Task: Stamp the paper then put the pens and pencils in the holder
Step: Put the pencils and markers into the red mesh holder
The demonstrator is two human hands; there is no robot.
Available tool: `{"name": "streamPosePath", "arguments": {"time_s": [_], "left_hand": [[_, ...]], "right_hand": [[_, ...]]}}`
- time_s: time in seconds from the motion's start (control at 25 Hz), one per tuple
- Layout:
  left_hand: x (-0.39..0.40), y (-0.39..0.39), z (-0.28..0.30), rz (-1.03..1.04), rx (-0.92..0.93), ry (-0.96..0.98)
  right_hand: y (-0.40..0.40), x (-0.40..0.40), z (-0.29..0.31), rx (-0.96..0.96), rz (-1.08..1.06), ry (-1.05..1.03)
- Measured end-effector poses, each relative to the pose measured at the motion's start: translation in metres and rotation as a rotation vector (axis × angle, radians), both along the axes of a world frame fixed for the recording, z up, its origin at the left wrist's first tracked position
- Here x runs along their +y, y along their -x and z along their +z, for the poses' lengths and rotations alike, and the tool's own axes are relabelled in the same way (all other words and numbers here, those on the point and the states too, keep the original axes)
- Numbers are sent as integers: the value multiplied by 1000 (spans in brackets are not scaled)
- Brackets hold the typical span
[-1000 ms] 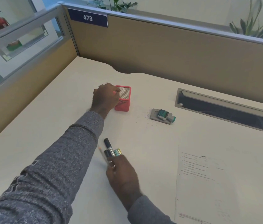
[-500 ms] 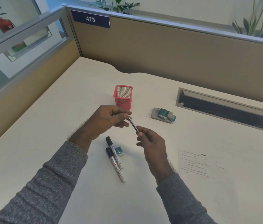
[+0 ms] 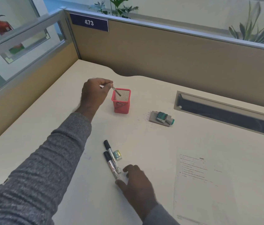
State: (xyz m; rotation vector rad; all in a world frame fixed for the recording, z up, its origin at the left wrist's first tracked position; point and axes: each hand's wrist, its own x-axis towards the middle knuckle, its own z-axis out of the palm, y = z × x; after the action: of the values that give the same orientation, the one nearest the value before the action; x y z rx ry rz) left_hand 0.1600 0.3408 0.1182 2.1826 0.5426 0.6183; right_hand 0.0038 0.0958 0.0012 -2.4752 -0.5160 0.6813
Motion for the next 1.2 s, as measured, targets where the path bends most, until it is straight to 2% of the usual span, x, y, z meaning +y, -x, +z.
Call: {"name": "streamPosePath", "arguments": {"time_s": [0.2, 0.36, 0.6, 0.8, 0.88, 0.96, 1.08, 1.12, 1.2], "left_hand": [[-11, -22, -14, 48, 200, -236], [-18, -30, -27, 14, 327, -344], [-17, -36, -41, -69, 450, -372], [-13, -34, -42, -62, 440, -348], [-16, -28, -34, -39, 388, -291], [-24, -16, -22, -35, 316, -141], [-45, 15, -5, -252, 272, 390], [-52, 27, 1, -335, 276, 518], [-61, 45, 9, -446, 292, 629]], "right_hand": [[9, 9, 2, -35, 75, 71], [5, 8, -1, 11, 20, 40], [1, -8, -5, 140, -129, -178], [-13, -21, 8, 95, -327, -448], [-23, -25, 16, 128, -433, -542], [-35, -28, 25, 144, -518, -623], [-53, -31, 36, 118, -599, -667], [-58, -31, 40, 124, -613, -673], [-68, -28, 47, 150, -629, -692]]}}
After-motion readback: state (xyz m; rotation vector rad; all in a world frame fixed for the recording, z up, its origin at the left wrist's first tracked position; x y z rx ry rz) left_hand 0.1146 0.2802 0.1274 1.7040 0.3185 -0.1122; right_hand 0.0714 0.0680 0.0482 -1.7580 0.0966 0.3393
